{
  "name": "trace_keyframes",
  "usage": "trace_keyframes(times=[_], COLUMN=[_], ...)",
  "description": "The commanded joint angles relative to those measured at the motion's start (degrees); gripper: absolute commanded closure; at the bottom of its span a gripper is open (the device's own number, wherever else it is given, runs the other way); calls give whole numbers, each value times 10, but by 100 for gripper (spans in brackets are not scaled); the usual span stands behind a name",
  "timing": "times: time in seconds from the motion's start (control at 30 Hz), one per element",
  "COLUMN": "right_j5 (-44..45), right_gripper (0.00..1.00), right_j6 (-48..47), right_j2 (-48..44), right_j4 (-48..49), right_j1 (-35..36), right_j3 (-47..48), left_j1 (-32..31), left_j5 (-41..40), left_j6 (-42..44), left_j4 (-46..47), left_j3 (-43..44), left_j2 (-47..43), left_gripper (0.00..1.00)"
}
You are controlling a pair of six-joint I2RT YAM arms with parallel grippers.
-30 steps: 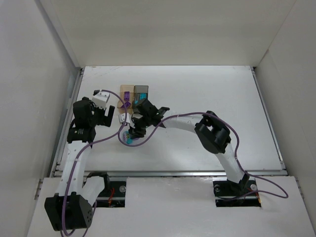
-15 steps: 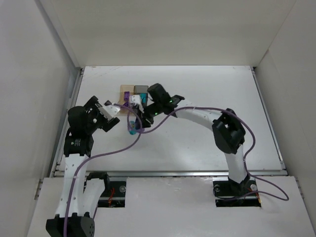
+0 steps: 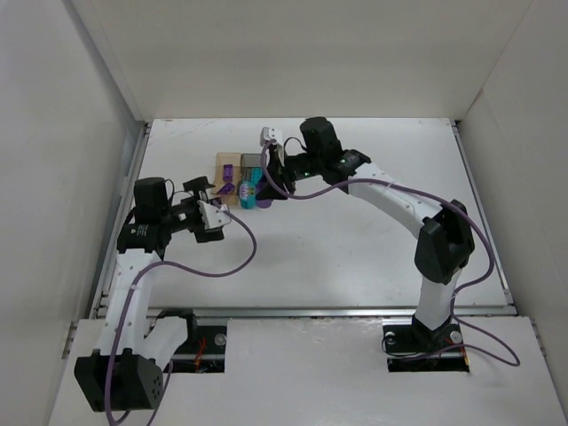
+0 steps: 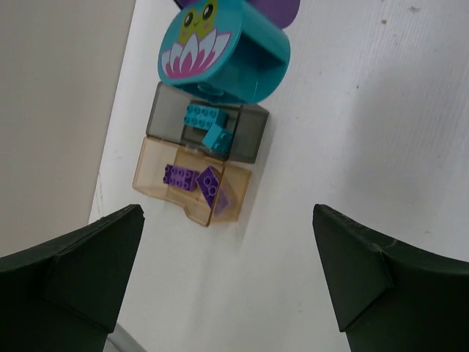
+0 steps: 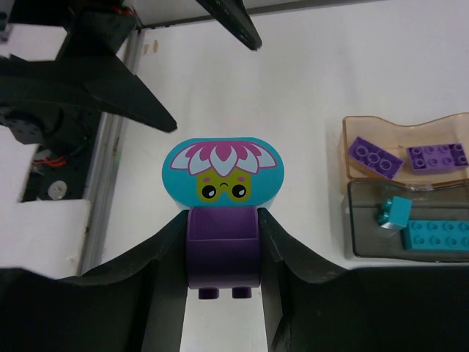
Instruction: Sort the legos into containers by color
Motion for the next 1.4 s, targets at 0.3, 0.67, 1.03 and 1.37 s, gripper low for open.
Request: trace_keyframes(times=[0.3,0.67,1.03,1.37], right_j5=[-83,-83,-89,-79], right_gripper=[100,100,100,100], right_j6=[178,202,219,237], right_j2=[58,89,132,132], right_j4=[49,49,49,49], right_j1=[3,19,31,-3], right_j3=[134,148,198,173], left_j1=[-75,-75,-75,-75], left_j5=[-27,-3,5,-128], left_j6=[-11,40,64,-43], left_j4=[143,132,57,76], left_j3=[23,23,56,44], left_j2=[15,10,47,42], left_gripper=[5,25,61,100])
